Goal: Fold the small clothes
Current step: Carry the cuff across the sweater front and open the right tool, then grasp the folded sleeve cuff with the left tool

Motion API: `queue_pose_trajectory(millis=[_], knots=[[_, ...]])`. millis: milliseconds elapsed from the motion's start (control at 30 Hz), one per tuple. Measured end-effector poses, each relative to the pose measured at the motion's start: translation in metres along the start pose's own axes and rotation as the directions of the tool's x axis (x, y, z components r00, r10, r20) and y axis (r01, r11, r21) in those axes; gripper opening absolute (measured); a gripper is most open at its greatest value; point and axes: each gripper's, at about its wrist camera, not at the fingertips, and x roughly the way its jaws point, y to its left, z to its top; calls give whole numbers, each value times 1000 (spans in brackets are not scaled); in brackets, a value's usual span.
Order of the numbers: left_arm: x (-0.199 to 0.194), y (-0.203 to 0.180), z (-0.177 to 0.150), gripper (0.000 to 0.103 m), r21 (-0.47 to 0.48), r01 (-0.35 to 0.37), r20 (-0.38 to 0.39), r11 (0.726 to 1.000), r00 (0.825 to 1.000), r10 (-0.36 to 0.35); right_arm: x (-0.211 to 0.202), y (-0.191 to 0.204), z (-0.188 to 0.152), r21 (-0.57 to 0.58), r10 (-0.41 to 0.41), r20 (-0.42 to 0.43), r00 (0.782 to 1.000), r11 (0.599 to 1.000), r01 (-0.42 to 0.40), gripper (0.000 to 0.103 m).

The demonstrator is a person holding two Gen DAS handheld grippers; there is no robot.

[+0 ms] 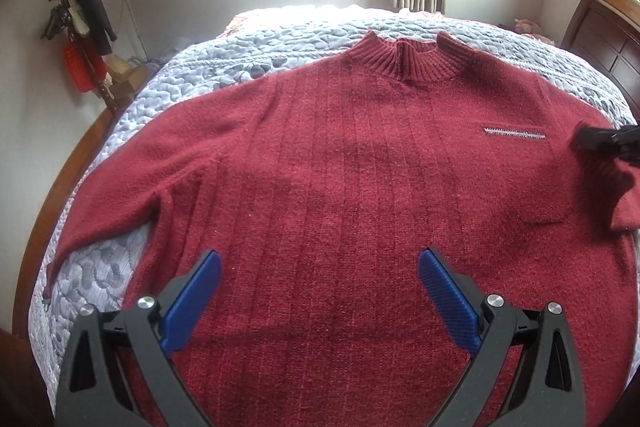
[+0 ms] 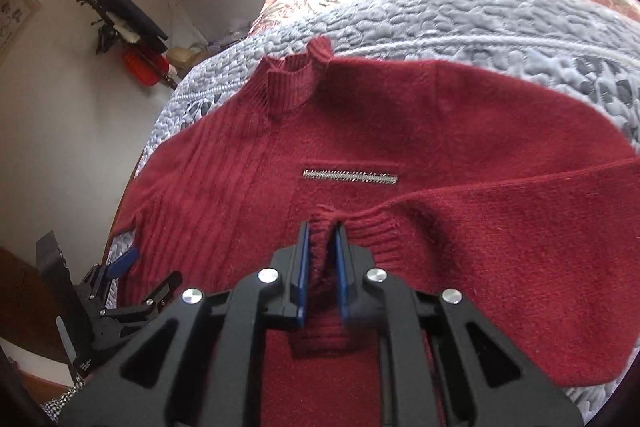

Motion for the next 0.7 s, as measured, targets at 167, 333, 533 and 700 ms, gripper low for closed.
queue_pose_trajectory(millis=[167,333,533,700], knots=[[3,-16,0,99,24,38,-17,999,999,-38,-16,-2,-13,4,40,27,999,999,-41,43],[0,-57,8,99,53,164,-55,985,985,-161,-71,-31,-30,25,-53,136,989,998,50,43],[2,-128,23,99,82,276,-94,958,959,-269,-115,-89,-66,113,-181,166,969,980,163,43],[18,-169,31,95,36,321,-169,946,935,-311,-128,-125,-89,155,-217,153,964,969,194,44]])
